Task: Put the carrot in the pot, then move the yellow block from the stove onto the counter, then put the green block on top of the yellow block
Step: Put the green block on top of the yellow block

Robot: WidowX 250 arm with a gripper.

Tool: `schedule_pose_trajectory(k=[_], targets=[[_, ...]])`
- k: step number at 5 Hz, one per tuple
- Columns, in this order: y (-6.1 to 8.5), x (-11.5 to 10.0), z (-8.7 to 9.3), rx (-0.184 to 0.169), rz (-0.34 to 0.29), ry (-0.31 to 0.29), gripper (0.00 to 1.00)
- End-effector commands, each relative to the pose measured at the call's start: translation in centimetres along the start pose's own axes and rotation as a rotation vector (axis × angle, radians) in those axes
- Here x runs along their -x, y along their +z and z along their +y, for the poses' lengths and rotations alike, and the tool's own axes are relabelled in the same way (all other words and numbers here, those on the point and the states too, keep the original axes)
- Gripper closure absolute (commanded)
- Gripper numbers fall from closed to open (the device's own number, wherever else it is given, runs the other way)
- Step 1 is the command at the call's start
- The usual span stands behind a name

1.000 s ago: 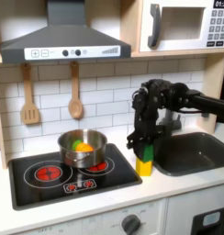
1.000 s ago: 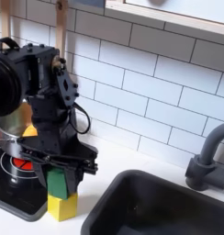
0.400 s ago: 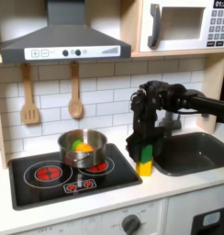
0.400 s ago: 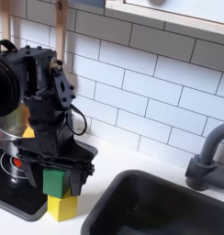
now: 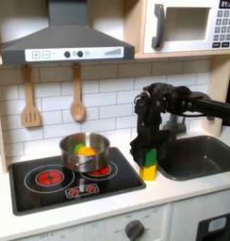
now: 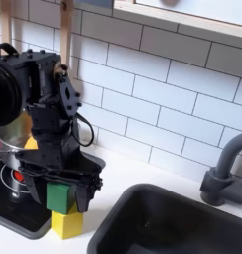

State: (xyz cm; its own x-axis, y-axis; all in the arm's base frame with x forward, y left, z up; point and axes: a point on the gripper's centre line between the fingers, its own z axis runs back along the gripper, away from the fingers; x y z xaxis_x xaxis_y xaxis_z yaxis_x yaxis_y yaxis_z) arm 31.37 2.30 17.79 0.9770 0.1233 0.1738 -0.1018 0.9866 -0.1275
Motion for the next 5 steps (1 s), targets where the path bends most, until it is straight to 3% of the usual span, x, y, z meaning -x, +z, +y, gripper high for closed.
schedule_pose_trajectory(k=[1,5], targets=[[0.5,-0.1,0.0,0.004,-0.005,0.009,0.0],[2.9,-1.0,0.7,0.037,-0.04,0.052,0.0]])
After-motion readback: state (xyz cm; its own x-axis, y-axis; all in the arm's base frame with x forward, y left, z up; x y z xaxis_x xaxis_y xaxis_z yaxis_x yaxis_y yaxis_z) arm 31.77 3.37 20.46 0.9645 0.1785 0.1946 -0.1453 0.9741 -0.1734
